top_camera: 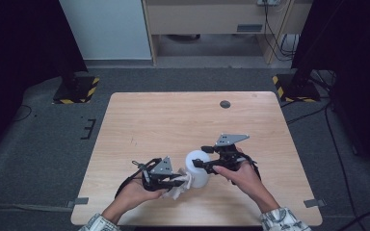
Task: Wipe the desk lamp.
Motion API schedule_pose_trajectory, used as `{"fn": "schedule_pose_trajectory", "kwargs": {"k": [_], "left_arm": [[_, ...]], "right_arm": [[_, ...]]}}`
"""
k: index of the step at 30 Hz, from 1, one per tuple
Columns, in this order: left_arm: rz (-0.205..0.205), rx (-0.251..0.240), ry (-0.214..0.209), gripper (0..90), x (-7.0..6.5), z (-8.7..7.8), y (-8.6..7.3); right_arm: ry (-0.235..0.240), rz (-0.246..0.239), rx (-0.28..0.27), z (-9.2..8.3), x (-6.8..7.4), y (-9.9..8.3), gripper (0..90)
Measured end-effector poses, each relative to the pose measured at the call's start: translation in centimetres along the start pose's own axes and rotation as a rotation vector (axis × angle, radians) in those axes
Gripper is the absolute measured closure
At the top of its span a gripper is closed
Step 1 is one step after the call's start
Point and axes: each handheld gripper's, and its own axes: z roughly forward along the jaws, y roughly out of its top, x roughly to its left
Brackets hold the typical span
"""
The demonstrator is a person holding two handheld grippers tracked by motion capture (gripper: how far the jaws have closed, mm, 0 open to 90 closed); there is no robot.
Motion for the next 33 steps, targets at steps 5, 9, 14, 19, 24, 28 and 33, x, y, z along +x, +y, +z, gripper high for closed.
{"fn": "schedule_pose_trajectory", "kwargs": {"k": [5,9,14,19,24,28,33], "left_arm": [[-0.004,-0.001,0.008,76.1,0.4,-0.1,-0.2],[-0.017,-0.006,0.017,76.5,0.8,-0.2,-0.3],[-0.031,-0.012,0.029,76.9,1.2,-0.4,-0.4],[-0.046,-0.028,0.037,76.9,1.5,-0.5,-0.3],[-0.052,-0.034,0.048,76.9,2.3,-0.3,0.2],[-0.065,-0.052,0.058,76.9,3.0,-0.8,0.5],[-0.079,-0.088,0.056,76.9,3.4,-1.8,0.9]], "right_arm": [[0.001,0.005,0.01,-0.3,0.1,-0.2,23.7],[0.003,0.01,0.016,-0.8,0.1,-0.5,19.9],[0.01,-0.004,0.006,-1.2,0.4,-0.5,16.0],[0.011,-0.029,0.0,-1.9,0.8,-1.0,10.5],[0.015,-0.041,-0.011,-2.0,1.0,-1.6,6.7],[0.004,-0.052,-0.007,-2.1,1.3,-2.0,6.3],[-0.004,-0.055,-0.001,-1.9,1.3,-2.4,4.7]]}}
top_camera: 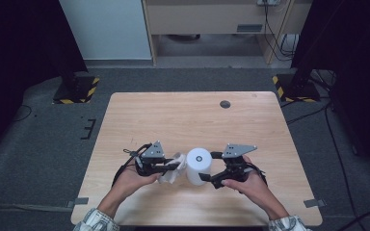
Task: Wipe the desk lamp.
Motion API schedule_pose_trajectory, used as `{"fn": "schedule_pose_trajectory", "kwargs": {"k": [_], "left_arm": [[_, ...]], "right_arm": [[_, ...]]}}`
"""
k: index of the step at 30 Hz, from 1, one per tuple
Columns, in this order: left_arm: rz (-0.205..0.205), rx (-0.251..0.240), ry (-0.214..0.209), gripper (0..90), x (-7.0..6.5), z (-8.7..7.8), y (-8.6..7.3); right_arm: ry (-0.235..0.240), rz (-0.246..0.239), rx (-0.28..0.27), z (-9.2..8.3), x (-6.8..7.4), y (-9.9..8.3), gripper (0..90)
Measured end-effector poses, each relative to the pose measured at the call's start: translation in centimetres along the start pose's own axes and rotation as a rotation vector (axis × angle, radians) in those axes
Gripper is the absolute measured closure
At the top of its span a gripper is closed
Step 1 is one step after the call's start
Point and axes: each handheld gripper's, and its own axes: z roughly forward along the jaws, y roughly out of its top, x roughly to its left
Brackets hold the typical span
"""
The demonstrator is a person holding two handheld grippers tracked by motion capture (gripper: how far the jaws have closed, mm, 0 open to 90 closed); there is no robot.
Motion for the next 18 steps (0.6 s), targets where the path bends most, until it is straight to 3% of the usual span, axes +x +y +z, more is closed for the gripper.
{"fn": "schedule_pose_trajectory", "kwargs": {"k": [5,8,18], "left_arm": [[0.002,-0.03,-0.013,76.9,0.4,-1.1,0.7],[0.004,-0.021,-0.026,76.9,0.9,-1.0,1.0],[0.006,0.026,-0.037,76.9,1.9,1.8,2.0]], "right_arm": [[-0.005,-0.004,0.025,0.3,0.0,-0.6,5.3],[-0.009,-0.007,0.058,0.7,-0.2,-1.2,6.5],[-0.051,-0.013,0.088,1.2,-0.8,-1.5,17.0]]}}
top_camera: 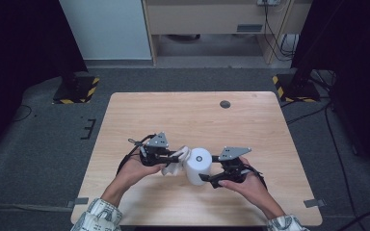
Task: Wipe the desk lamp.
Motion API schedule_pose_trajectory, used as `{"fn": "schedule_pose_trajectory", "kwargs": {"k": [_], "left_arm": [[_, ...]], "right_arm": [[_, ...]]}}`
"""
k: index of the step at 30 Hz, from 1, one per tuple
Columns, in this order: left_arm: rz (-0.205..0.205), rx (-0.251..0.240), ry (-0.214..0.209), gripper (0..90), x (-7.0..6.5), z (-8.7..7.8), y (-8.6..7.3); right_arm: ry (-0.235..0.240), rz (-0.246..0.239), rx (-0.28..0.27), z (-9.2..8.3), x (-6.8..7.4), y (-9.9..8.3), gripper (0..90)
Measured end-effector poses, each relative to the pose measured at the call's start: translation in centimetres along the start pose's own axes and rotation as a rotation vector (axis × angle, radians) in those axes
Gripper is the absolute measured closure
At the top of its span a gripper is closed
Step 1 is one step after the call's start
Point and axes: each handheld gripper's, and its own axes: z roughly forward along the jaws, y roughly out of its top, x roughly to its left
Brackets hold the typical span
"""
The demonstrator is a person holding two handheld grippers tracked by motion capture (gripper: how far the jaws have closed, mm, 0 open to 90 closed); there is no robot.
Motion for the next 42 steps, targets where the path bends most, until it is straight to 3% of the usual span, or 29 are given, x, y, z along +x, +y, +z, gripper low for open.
{"fn": "schedule_pose_trajectory", "kwargs": {"k": [8,12,16,21,26,31,34,42], "left_arm": [[0.001,0.03,0.01,76.9,1.0,1.7,0.4],[0.007,0.078,0.013,77.0,1.2,3.0,0.2],[-0.01,0.095,0.011,77.0,1.3,3.7,-0.3],[0.005,0.15,0.031,77.2,1.1,4.7,-0.5],[0.018,0.151,0.03,77.2,1.2,4.2,-0.1],[0.023,0.121,0.034,77.2,1.2,3.4,1.0],[0.053,0.156,0.047,77.2,1.1,3.7,1.5],[0.049,0.192,0.059,77.3,1.1,4.9,1.0]], "right_arm": [[0.004,0.005,0.011,0.0,-0.2,-0.1,17.4],[0.001,0.004,0.025,0.1,-0.2,-0.2,17.3],[0.001,0.008,0.029,0.2,-0.2,-0.2,16.7],[0.001,0.004,0.031,0.2,-0.2,-0.1,16.6],[-0.001,0.004,0.032,0.2,-0.2,-0.1,16.6],[-0.001,0.001,0.032,0.2,-0.2,-0.1,16.6],[0.0,0.001,0.033,0.2,-0.2,-0.2,16.7],[0.001,0.001,0.033,0.2,-0.2,-0.2,16.8]]}}
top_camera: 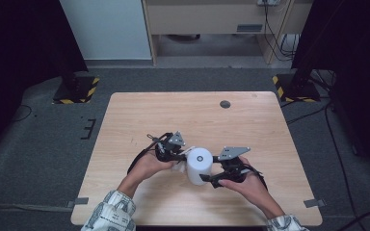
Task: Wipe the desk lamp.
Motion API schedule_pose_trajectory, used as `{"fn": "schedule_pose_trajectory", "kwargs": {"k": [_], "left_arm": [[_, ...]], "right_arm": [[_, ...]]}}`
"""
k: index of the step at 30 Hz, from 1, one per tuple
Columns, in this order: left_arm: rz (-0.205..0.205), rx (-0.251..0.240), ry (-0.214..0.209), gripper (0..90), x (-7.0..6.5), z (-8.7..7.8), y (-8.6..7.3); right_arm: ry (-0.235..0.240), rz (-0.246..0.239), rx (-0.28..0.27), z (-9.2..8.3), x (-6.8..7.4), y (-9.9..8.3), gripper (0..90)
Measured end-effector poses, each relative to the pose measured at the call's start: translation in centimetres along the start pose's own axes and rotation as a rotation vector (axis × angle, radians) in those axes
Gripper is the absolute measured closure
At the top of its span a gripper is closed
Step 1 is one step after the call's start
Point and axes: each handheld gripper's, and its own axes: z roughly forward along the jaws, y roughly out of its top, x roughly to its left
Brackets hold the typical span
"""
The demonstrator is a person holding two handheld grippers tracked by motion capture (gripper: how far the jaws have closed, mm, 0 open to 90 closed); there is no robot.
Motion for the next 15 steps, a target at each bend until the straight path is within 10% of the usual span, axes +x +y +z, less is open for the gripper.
{"fn": "schedule_pose_trajectory", "kwargs": {"k": [15], "left_arm": [[0.017,-0.011,-0.009,77.3,0.5,-0.4,1.6]], "right_arm": [[-0.002,-0.004,0.001,0.0,0.0,0.0,16.9]]}}
